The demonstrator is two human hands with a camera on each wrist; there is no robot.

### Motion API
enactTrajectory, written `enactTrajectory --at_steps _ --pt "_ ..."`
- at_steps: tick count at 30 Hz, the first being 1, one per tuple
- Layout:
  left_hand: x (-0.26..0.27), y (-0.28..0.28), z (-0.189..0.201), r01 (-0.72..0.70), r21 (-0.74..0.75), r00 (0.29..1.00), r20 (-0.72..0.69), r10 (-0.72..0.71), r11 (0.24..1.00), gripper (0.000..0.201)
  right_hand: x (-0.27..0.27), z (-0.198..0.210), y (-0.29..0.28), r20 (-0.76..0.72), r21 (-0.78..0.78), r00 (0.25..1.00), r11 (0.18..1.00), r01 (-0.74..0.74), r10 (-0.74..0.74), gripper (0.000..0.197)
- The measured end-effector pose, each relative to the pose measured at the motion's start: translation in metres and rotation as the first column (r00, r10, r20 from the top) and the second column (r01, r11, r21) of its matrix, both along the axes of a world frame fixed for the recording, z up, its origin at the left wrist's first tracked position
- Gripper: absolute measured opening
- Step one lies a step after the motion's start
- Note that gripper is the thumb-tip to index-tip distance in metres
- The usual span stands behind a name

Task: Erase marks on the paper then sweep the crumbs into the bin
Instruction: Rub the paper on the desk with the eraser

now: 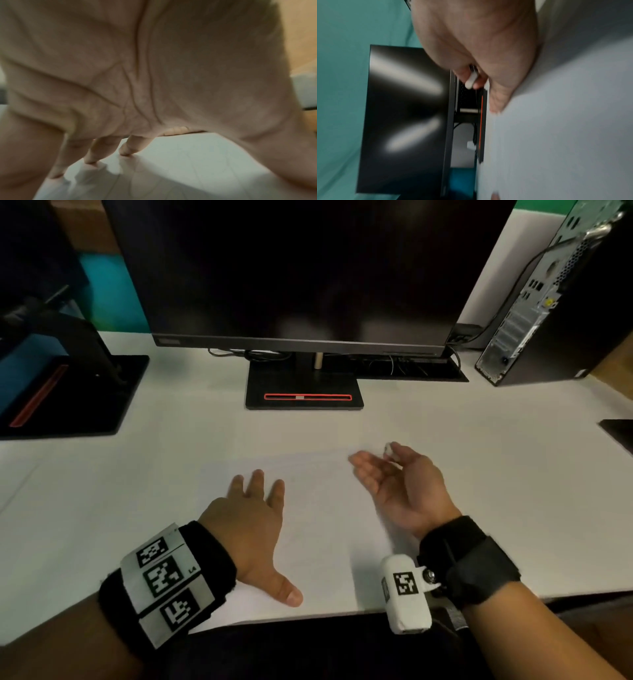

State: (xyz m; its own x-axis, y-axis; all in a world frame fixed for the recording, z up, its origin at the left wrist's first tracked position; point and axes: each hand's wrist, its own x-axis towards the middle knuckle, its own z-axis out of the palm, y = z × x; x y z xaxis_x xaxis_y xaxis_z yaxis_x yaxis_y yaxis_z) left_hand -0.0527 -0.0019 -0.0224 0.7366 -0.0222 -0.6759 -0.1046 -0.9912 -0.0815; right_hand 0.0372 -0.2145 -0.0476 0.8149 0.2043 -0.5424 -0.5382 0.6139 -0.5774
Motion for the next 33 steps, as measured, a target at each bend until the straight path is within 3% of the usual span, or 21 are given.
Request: enactTrajectory --at_steps 2,4,6,8,9,10,11,12,15,17,19,21,23,24,26,27,28,29,31,33 --pt "0.0 0.0 0.0 0.001 -0.003 1.0 0.007 -0.001 1.0 0.162 0.006 0.003 -0.011 0.07 0.01 0.978 0.98 0.197 -0.197 0.022" --pt "0.001 0.0 0.0 0.004 0.006 1.0 0.01 -0.004 1.0 0.161 -0.006 0.005 -0.006 0.063 0.081 0.991 0.99 0.115 -0.12 0.023" --pt "0.001 -0.001 -0.001 0.006 0.01 1.0 0.013 -0.006 1.0 0.161 -0.031 0.004 0.013 0.013 0.063 0.985 0.983 -0.172 0.171 0.039" --pt "0.0 -0.001 -0.002 0.007 0.011 1.0 0.017 -0.008 1.0 0.161 -0.055 0.004 0.032 -0.045 -0.013 0.833 0.833 -0.553 0.552 0.053" --pt "0.0 -0.001 -0.002 0.007 0.011 1.0 0.02 -0.008 1.0 0.161 -0.06 0.003 0.037 -0.058 -0.024 0.734 0.734 -0.679 0.677 0.055" --pt "-0.001 0.0 -0.002 0.006 0.01 1.0 0.022 -0.007 1.0 0.161 -0.057 0.001 0.038 -0.057 -0.013 0.681 0.682 -0.731 0.73 0.056" --pt "-0.001 0.0 -0.002 0.005 0.007 1.0 0.022 -0.005 1.0 0.161 -0.05 -0.001 0.038 -0.055 0.005 0.688 0.689 -0.725 0.724 0.056" --pt "-0.002 0.0 -0.002 0.004 0.007 1.0 0.021 -0.004 1.0 0.161 -0.037 -0.003 0.035 -0.058 0.015 0.746 0.748 -0.663 0.663 0.056" --pt "-0.002 0.0 0.001 0.005 0.013 1.0 0.015 -0.005 1.0 0.161 0.011 -0.005 0.019 -0.029 -0.008 0.968 0.968 -0.249 0.249 0.039" --pt "-0.001 0.0 0.003 0.005 0.004 1.0 0.012 -0.005 1.0 0.161 0.035 -0.003 0.0 0.042 -0.027 0.995 0.996 0.087 -0.086 0.025" --pt "-0.002 0.0 0.003 0.005 0.003 1.0 0.014 -0.005 1.0 0.16 0.043 0.0 -0.014 0.071 -0.001 0.965 0.967 0.255 -0.254 0.022" --pt "-0.001 0.0 0.003 0.007 0.009 1.0 0.015 -0.008 1.0 0.16 0.034 0.003 -0.012 0.083 0.042 0.977 0.98 0.193 -0.196 0.028" --pt "-0.001 0.0 0.002 0.011 0.009 1.0 0.019 -0.011 1.0 0.16 0.014 0.007 0.008 0.057 0.031 0.997 0.998 -0.053 0.051 0.042" --pt "-0.001 0.0 0.001 0.013 0.007 1.0 0.02 -0.013 1.0 0.16 0.002 0.008 0.02 0.032 0.008 0.974 0.974 -0.225 0.225 0.049" --pt "-0.001 0.0 0.0 0.013 0.009 1.0 0.023 -0.013 1.0 0.16 -0.009 0.006 0.036 -0.03 -0.087 0.834 0.83 -0.551 0.551 0.052" --pt "-0.002 0.001 0.001 0.011 0.01 1.0 0.024 -0.011 1.0 0.16 -0.007 0.004 0.039 -0.063 -0.115 0.771 0.763 -0.636 0.633 0.051" --pt "-0.002 0.001 0.001 0.009 0.009 1.0 0.025 -0.009 1.0 0.16 -0.001 0.003 0.038 -0.091 -0.124 0.757 0.747 -0.653 0.647 0.052" --pt "-0.003 0.001 0.001 0.007 0.007 1.0 0.025 -0.007 1.0 0.16 0.01 0.002 0.034 -0.099 -0.129 0.807 0.797 -0.59 0.582 0.053" --pt "-0.003 0.0 0.003 0.005 0.004 1.0 0.027 -0.005 1.0 0.16 0.037 0.002 0.023 -0.043 -0.111 0.961 0.954 -0.277 0.274 0.037" --pt "-0.003 0.0 0.004 0.004 0.003 1.0 0.021 -0.004 1.0 0.16 0.055 0.004 0.009 0.037 -0.093 0.998 0.994 0.058 -0.055 0.022"
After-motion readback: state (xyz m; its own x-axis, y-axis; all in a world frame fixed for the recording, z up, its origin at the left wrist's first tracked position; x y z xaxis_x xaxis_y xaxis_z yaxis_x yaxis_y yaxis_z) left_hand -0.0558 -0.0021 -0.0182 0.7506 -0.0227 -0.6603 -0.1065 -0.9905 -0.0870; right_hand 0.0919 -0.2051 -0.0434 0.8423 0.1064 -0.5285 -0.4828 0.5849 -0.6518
